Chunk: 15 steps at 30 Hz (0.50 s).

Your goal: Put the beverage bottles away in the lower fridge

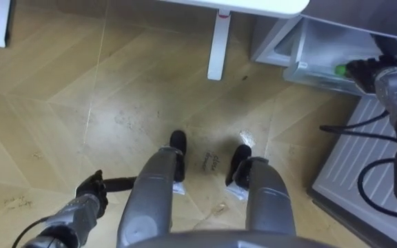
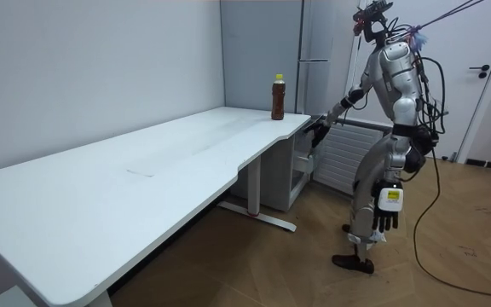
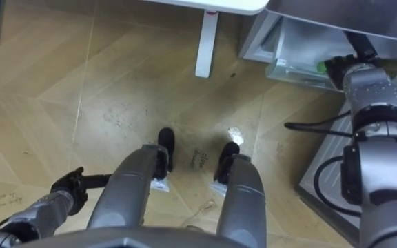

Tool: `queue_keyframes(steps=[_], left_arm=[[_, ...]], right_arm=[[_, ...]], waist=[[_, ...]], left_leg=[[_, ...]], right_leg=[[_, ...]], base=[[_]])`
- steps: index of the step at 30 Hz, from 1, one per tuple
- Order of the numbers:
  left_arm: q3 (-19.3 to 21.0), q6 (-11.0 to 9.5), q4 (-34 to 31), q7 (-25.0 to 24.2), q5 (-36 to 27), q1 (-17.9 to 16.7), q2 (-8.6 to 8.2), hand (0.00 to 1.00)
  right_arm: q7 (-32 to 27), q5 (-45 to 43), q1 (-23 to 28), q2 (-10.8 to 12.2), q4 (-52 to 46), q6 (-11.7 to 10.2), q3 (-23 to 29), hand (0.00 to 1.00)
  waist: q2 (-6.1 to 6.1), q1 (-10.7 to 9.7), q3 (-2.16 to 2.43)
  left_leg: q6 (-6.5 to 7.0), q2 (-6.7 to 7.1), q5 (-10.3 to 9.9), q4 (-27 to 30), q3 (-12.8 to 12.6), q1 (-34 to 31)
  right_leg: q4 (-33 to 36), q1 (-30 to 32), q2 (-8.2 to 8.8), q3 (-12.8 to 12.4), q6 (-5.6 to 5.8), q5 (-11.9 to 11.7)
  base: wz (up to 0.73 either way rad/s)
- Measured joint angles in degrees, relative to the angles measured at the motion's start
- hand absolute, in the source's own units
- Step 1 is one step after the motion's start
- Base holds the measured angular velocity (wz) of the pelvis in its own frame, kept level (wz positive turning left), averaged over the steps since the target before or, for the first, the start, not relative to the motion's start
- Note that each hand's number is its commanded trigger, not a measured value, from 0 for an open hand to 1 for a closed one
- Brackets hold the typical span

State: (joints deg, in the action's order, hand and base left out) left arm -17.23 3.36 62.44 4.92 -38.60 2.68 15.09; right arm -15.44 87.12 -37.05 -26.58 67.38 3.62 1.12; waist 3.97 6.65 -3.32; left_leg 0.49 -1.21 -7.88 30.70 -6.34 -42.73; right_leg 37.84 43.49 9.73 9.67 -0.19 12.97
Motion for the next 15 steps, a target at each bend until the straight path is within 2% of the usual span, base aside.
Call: queue_keyframes(steps=[8, 11, 15], left_arm=[[-0.04, 0.03, -0.04, -0.22, 0.04, -0.43, 0.00, 0.00], [0.04, 0.03, 0.00, -1.10, 0.03, -0.49, 0.00, 0.00], [0.18, -0.03, 0.11, -2.90, 0.24, -1.16, 0.06, 0.00]], right_arm=[[0.92, -2.40, 0.29, 0.01, 2.13, 0.04, -2.44, 0.00], [2.33, -3.00, 0.95, 0.00, 2.69, 0.04, -3.45, 0.00], [4.27, -4.05, 2.75, -0.01, 2.66, 0.08, -3.81, 0.00]], waist=[[-0.33, 0.22, 0.07], [-0.98, 0.39, 0.05], [-1.68, 0.97, 0.27]], left_leg=[[-0.11, 0.12, 0.09, -1.95, -0.07, 3.47], [-0.14, 0.05, 0.09, -2.74, -0.13, 5.36], [-0.20, 0.13, 0.11, -4.06, -0.17, 8.27]], right_leg=[[-1.48, -3.29, -0.22, -0.04, 0.20, -0.19], [-2.72, -5.16, -0.29, 0.19, 0.20, -0.19], [-4.01, -8.12, -0.24, 0.58, 0.35, -0.11]], base=[[0.00], [0.00], [0.00]])
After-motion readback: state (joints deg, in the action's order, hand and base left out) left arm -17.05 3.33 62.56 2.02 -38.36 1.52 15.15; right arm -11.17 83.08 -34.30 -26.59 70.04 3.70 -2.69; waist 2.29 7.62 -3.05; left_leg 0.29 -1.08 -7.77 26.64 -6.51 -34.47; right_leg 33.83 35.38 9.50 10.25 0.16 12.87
